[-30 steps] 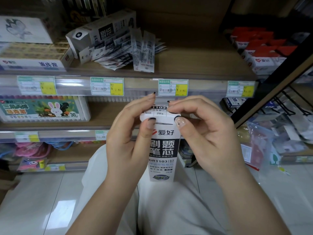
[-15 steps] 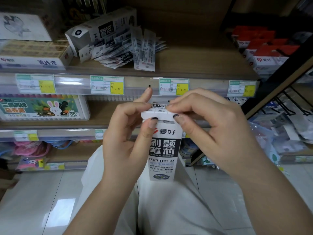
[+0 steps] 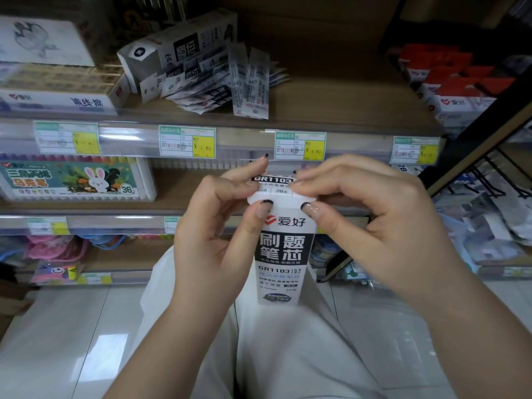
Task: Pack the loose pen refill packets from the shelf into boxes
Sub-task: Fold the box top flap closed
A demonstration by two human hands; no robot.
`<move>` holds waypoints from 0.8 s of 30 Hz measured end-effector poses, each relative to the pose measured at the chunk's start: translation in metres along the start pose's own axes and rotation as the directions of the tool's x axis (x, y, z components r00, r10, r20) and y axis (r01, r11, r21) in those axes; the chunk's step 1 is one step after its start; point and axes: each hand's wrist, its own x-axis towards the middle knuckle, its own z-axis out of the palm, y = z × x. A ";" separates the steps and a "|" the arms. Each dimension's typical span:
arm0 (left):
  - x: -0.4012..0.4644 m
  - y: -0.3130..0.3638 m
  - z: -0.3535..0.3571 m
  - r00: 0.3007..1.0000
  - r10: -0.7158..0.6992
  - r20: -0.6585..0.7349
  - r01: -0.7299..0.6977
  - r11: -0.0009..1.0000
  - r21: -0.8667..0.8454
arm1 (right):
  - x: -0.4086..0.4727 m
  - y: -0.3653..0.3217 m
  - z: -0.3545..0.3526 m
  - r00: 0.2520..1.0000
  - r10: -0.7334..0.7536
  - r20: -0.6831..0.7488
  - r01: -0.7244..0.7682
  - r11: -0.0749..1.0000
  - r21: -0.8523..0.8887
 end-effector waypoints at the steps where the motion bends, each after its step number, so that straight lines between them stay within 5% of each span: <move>1: 0.000 0.001 0.000 1.000 -0.007 0.001 0.007 1.000 0.000 | 0.000 -0.001 0.000 1.000 0.031 -0.003 -0.031 0.999 0.034; 11: 0.001 0.016 0.010 0.988 -0.142 -0.064 0.138 0.989 -0.059 | -0.003 -0.007 0.000 0.997 0.053 -0.054 -0.052 0.998 0.032; 24: 0.011 0.011 -0.005 0.997 -0.002 0.078 -0.017 0.971 0.239 | -0.009 0.008 0.007 0.992 -0.061 -0.108 0.053 0.996 -0.072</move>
